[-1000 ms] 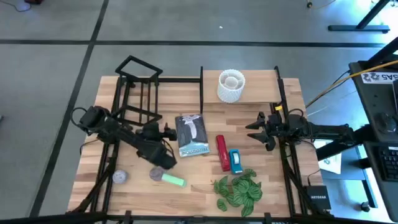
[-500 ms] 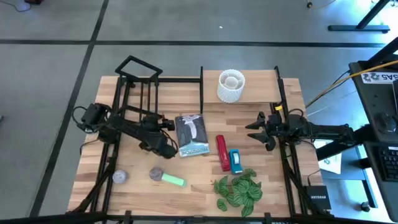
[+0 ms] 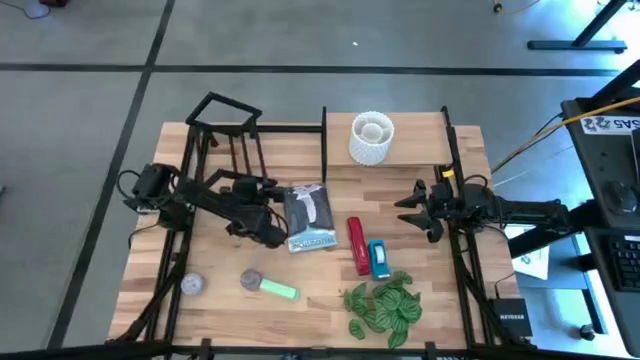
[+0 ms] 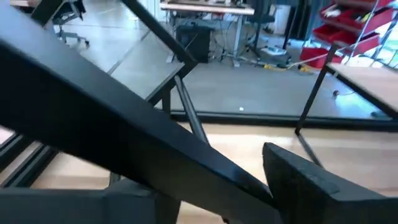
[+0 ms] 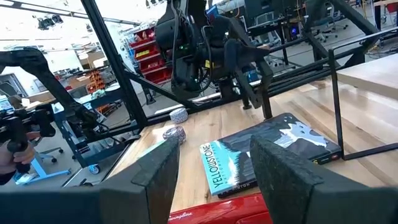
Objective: Stock shelves
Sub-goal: Adjust the black bookshelf
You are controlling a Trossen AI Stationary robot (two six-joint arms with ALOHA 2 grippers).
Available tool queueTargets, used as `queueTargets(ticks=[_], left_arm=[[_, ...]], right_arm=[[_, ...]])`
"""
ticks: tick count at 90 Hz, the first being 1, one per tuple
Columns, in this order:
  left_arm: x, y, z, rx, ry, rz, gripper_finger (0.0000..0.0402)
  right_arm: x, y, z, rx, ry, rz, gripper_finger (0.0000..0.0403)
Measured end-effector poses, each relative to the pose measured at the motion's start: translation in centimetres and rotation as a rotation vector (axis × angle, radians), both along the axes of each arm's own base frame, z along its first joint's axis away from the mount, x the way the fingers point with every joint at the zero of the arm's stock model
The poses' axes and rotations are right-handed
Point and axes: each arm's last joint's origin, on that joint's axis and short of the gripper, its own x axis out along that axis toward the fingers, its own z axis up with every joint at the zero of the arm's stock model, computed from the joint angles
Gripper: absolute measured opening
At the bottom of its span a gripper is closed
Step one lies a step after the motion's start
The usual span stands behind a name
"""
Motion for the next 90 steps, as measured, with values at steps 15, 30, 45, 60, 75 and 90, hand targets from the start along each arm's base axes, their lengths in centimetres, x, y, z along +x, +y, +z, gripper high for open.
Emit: queueTargets(ticks=[15,30,45,60,75,90], left_arm=[[0.0,0.0,0.1,0.032,0.011,-0.021,0.0096],[-0.2,-0.1,0.3,0.055,0.091,-0.047,0.0042],[-0.1,-0.7,0.3,0.098,0.081,-0.098,0.0040],[-0.3,-1.0,0.6,0.117,0.098,-0.120,0.0040],[-1.2,-1.3,2.6,0.140,0.072,-0.166,0.0040],[-3.3,-2.0,6.1,0.204,-0.023,-0.255,0.0040]], right_arm=[[0.0,0.0,0.0,0.000,0.000,-0.001,0.0182],[0.0,0.0,0.0,0.000,0.000,-0.001,0.0182],[0.0,0.0,0.0,0.000,0.000,0.000,0.0182],[0.0,0.0,0.0,0.000,0.000,-0.001,0.0182],[0.0,0.0,0.0,0.000,0.000,0.000,0.0182],[0.0,0.0,0.0,0.000,0.000,0.000,0.0182]])
